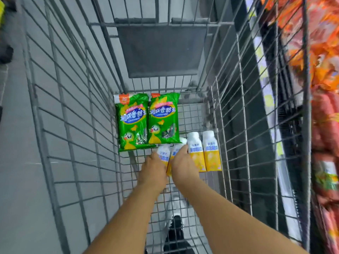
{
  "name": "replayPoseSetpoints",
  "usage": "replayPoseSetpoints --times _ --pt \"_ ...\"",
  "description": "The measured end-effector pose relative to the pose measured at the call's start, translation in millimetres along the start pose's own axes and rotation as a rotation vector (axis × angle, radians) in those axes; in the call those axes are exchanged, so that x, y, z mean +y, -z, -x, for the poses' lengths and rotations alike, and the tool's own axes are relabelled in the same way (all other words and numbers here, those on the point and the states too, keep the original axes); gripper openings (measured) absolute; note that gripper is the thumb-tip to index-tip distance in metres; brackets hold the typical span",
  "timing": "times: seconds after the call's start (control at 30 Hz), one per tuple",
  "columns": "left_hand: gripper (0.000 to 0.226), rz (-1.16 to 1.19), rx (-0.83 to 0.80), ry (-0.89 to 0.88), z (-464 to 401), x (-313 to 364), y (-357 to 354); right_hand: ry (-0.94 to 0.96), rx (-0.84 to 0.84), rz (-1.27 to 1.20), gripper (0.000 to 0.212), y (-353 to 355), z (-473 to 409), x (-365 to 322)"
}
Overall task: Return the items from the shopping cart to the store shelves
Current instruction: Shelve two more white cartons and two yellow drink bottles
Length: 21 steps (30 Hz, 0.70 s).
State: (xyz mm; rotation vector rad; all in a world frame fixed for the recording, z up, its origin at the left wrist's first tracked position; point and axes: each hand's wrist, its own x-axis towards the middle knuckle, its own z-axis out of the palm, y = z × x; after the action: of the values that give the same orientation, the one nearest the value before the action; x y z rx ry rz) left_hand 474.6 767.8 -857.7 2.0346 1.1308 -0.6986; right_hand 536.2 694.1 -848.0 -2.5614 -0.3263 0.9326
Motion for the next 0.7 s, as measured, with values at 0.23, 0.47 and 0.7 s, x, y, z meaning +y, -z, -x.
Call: replayPoseSetpoints --times 0.23,0.47,0.7 --pt "0.053 0.083 0.051 0.069 -0.8 -1.1 -4.2 -0.268 -0.039 -0.249 0.077 -16.6 -5.6 -7.6" --pt "0.063 -0.087 0.045 0.156 1.1 -8.1 5.2 -0.311 -0.133 0.056 0.065 -25.9 -0.2 -2.9" --pt "0.068 0.281 0.000 0.322 12.6 -15.1 -3.6 -0.357 -0.144 -0.116 0.049 -39.2 8.7 -3.5"
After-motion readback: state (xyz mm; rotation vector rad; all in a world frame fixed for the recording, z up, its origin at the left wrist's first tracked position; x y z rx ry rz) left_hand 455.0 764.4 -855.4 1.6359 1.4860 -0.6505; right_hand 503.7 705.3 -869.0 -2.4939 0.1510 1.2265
